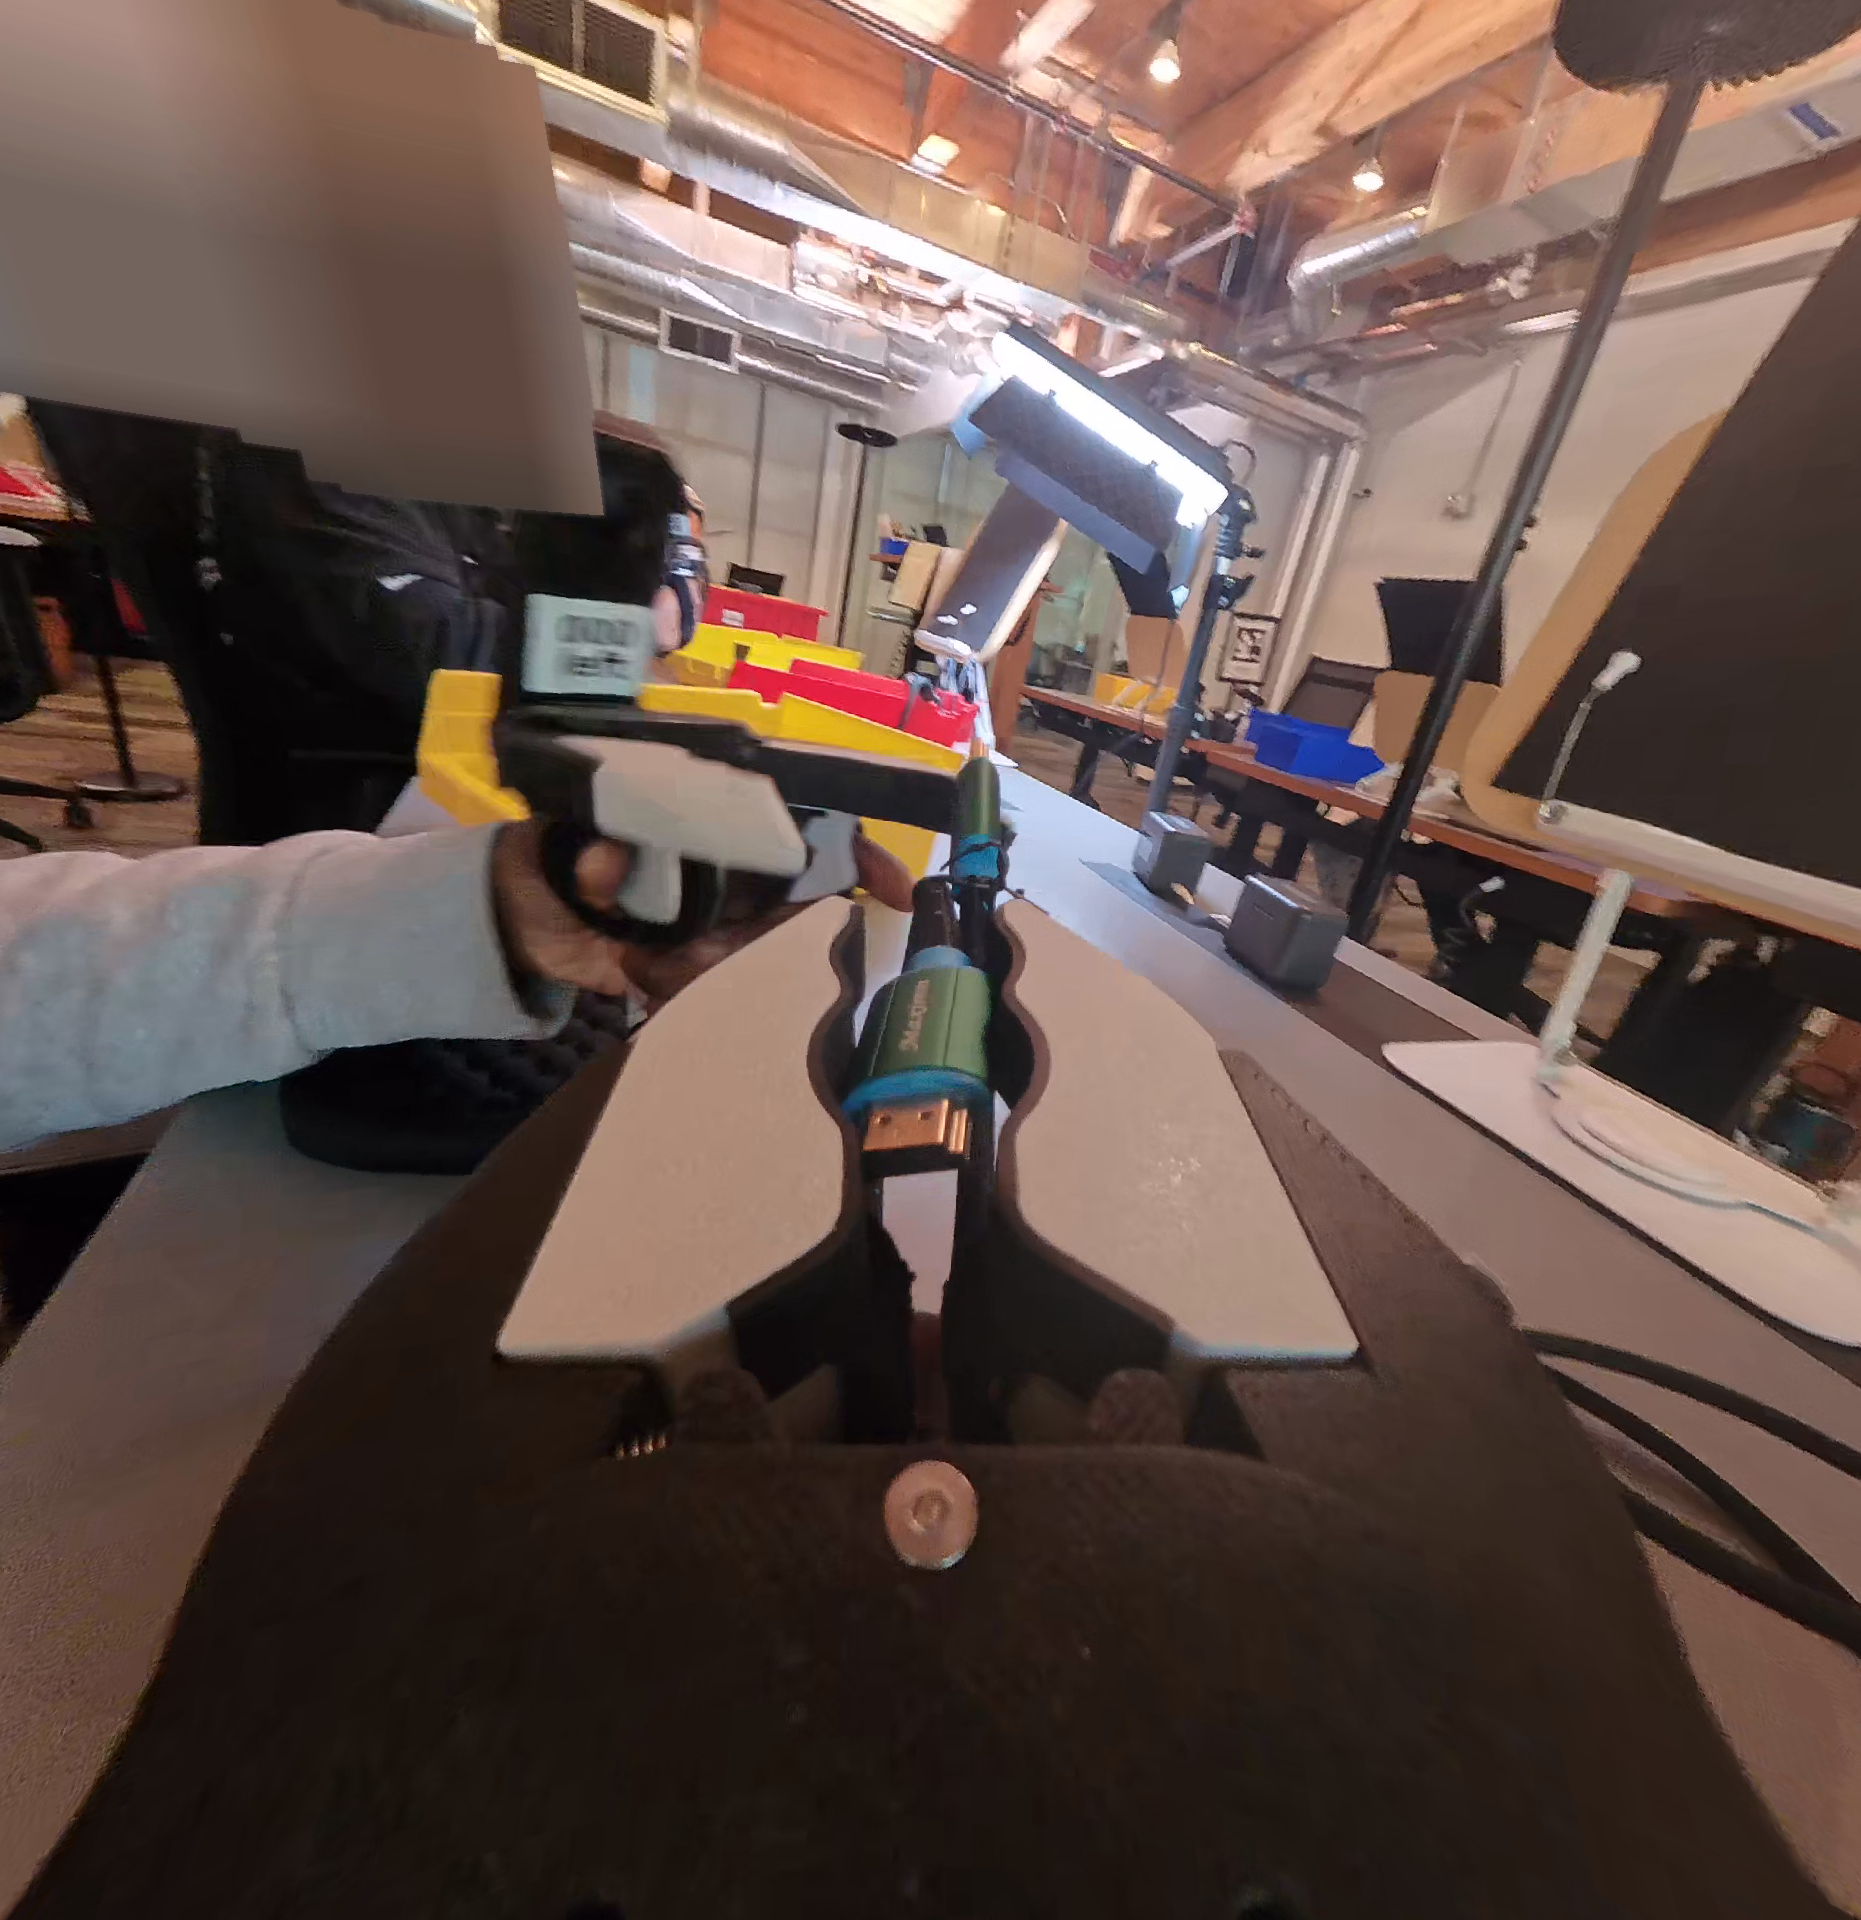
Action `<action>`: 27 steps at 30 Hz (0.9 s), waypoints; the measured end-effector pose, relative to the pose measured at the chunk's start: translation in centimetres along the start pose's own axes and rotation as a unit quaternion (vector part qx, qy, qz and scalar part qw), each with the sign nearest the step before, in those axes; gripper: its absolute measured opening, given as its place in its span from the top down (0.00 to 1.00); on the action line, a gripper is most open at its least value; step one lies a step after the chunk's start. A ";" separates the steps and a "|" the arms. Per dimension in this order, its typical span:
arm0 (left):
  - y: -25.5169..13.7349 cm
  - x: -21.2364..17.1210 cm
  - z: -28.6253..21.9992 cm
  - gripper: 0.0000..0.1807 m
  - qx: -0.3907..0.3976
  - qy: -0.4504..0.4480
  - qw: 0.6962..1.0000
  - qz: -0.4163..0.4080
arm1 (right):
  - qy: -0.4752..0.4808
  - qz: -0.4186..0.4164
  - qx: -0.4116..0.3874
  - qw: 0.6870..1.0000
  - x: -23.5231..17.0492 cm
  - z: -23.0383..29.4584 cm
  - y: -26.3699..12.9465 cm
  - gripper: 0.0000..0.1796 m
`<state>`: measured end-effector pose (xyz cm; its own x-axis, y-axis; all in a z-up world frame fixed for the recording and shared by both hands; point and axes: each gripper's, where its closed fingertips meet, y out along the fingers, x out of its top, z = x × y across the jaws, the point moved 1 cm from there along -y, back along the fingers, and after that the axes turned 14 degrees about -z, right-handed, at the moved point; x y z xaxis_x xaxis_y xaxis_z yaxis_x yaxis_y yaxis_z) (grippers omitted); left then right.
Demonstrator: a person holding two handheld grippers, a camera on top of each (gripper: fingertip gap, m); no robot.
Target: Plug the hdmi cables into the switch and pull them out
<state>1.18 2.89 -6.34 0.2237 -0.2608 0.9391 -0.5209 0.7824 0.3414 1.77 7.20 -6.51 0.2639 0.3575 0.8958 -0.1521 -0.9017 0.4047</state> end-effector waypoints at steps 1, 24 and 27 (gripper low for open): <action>-0.3 0.5 0.2 0.62 -0.014 -0.067 0.998 -0.013 | 0.004 -0.005 0.012 1.000 0.2 0.3 0.0 0.88; -3.2 2.3 4.9 0.92 0.041 -0.175 0.981 -0.076 | 0.107 -0.116 0.000 0.987 4.9 -2.0 -1.8 0.88; -2.6 0.2 4.7 0.89 0.062 -0.078 0.995 -0.004 | 0.101 -0.099 -0.007 0.990 4.2 -2.2 -1.7 0.88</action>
<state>-1.34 -1.83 -6.86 0.1014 -0.3587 0.9279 -0.6191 0.7074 0.3411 1.07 10.80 -3.05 0.0949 0.5701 0.8161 -0.1305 -0.8056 0.5780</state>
